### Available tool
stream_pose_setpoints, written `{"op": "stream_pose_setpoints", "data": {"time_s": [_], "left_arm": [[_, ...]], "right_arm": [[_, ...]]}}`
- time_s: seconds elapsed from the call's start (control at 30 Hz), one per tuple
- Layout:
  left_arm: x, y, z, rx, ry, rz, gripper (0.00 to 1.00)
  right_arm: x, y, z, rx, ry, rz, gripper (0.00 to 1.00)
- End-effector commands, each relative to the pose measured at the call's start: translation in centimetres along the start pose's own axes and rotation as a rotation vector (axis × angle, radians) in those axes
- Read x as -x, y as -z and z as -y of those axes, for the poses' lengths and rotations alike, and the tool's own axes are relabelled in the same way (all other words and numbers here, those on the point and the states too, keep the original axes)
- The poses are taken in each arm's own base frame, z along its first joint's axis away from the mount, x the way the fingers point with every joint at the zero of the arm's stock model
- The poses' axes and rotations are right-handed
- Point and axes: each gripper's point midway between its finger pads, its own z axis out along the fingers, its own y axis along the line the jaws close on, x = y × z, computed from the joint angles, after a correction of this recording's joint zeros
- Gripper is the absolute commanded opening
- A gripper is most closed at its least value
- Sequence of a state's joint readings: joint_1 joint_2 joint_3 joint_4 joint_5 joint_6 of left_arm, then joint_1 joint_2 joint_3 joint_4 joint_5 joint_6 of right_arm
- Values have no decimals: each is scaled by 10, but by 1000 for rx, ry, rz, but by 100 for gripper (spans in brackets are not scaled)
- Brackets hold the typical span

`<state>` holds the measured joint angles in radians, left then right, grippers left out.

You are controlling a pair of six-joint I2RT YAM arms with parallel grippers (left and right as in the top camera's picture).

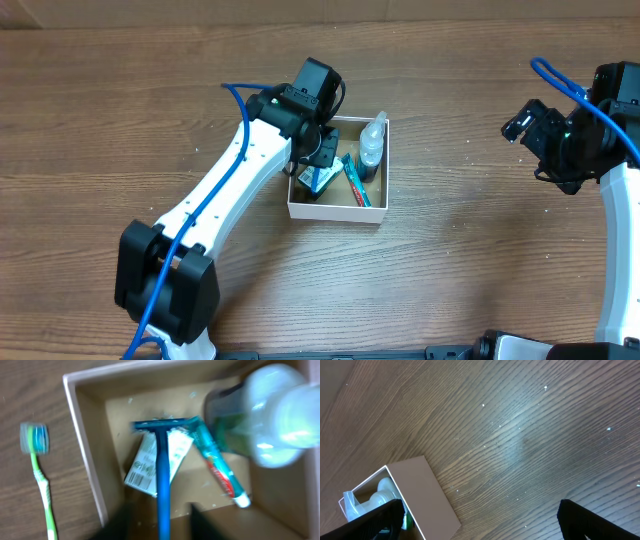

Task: Pack container
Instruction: 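Drop the razor into the box's left side, then grasp the green toothbrush with the left gripper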

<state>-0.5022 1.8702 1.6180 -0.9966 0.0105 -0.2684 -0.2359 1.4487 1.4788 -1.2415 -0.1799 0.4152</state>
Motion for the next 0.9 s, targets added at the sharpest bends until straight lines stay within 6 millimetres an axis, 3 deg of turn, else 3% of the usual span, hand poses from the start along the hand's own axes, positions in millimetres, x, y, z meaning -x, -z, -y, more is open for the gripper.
{"op": "stream_pose_setpoints", "data": {"time_s": [0.0, 0.1, 0.23, 0.33, 0.5, 0.63, 0.87], "left_arm": [[5, 9, -28, 50, 69, 6, 68], [9, 18, -65, 126, 91, 14, 81], [9, 16, -112, 172, 88, -13, 83], [5, 3, -143, 179, 128, -53, 82], [-15, -49, -150, 100, 85, -196, 77], [-38, -94, -152, 78, 74, -322, 63], [-53, -119, -154, 76, 80, -386, 54]], "right_arm": [[2, 1, -1, 7, -3, 7, 100], [2, 1, -1, 7, -2, 7, 100], [2, 1, -1, 7, -3, 7, 100], [2, 1, -1, 7, -2, 7, 100], [2, 1, -1, 7, -3, 7, 100], [2, 1, -1, 7, -2, 7, 100], [2, 1, -1, 7, -3, 7, 100]]}}
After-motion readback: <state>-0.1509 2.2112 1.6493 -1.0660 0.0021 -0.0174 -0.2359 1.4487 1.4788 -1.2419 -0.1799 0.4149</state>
